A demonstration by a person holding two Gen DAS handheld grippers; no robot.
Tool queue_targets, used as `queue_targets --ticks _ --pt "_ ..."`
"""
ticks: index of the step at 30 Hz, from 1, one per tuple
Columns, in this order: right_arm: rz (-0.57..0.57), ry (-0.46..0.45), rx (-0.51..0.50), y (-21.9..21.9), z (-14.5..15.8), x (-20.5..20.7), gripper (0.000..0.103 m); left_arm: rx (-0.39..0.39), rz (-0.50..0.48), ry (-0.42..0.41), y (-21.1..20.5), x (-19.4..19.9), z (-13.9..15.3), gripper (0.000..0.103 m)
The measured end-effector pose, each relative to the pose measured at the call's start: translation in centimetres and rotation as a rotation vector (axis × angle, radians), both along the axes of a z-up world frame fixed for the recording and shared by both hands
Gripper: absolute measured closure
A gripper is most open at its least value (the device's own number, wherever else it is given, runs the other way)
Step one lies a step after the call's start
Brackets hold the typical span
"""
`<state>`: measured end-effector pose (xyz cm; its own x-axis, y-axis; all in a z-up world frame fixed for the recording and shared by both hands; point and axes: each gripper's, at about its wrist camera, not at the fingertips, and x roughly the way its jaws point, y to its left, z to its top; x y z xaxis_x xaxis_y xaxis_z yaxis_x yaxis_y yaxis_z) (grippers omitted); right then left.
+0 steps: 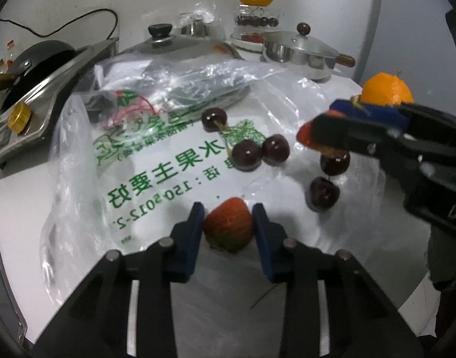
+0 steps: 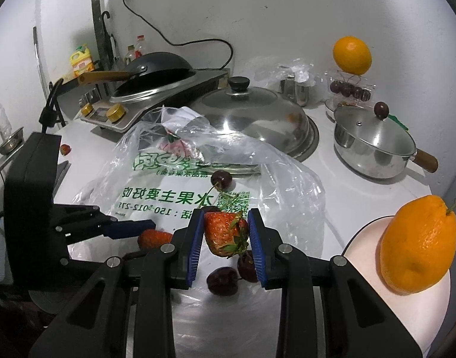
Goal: Organize fruits
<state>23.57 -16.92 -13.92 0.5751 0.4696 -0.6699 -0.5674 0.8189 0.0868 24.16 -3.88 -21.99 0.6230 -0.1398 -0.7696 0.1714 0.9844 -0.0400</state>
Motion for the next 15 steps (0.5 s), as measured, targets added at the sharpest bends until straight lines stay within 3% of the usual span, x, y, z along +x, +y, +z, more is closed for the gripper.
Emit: queue_targets --ticks 15 --pt "0.037 0.056 -0.019 2.2 -1.7 -2.0 0.071 -0.026 0.036 -0.061 2.9 -2.5 2.1 0.069"
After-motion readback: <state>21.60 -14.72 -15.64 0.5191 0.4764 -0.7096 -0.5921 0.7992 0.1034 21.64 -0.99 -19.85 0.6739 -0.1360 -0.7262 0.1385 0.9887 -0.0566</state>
